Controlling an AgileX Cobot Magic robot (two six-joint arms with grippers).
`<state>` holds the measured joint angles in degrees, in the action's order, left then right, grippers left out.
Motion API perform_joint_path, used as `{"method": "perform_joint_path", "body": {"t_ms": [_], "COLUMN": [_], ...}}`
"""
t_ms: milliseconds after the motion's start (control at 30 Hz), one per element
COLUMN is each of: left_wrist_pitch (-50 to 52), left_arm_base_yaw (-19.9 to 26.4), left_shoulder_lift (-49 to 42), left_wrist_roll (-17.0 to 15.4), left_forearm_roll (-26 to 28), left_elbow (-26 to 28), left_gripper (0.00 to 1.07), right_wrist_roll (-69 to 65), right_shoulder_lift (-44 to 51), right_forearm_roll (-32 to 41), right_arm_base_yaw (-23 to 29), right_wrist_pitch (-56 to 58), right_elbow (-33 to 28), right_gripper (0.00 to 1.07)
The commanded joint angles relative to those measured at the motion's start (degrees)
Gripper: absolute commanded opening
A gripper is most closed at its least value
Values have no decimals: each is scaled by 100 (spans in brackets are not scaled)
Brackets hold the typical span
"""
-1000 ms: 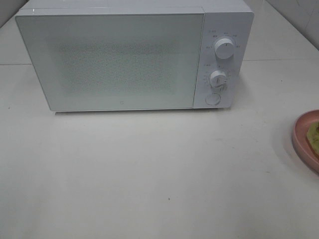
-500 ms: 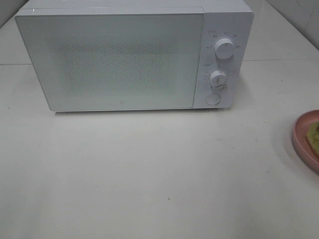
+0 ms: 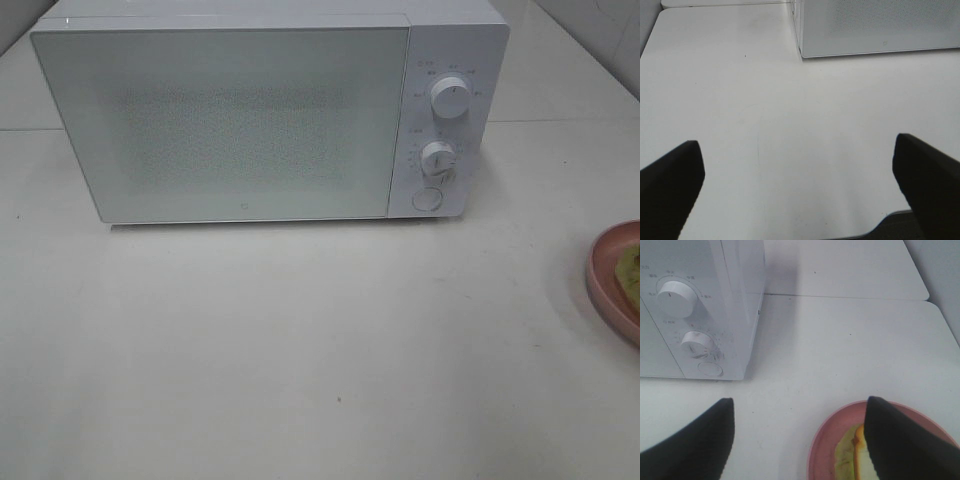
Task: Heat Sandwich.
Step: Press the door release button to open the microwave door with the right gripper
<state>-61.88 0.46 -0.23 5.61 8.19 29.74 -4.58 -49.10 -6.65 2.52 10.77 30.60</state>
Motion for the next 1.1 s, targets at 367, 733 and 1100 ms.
{"method": "perform_joint_path", "body": {"t_ms": [367,733,1100], "left_wrist_pitch": [34,34,34], "left_arm_base_yaw": [11,11,11], "left_shoulder_lift": [-132,-132,-132], "left_wrist_roll": [-17,-17,-17], "left_forearm_roll": [17,17,17], "left_elbow": [-6,-6,-6], "left_gripper": [98,98,98], "right_wrist_roll": [-258,229,1558], "right_shoulder_lift": [-1003,-1421,-1960], "right_forearm_roll": [-23,573,2492], "right_arm_base_yaw": [-34,23,1301], "right_wrist_pitch": [-1329,-4819,-6245], "right_elbow": [-6,-1358,-1988], "right_gripper": [70,70,70]}}
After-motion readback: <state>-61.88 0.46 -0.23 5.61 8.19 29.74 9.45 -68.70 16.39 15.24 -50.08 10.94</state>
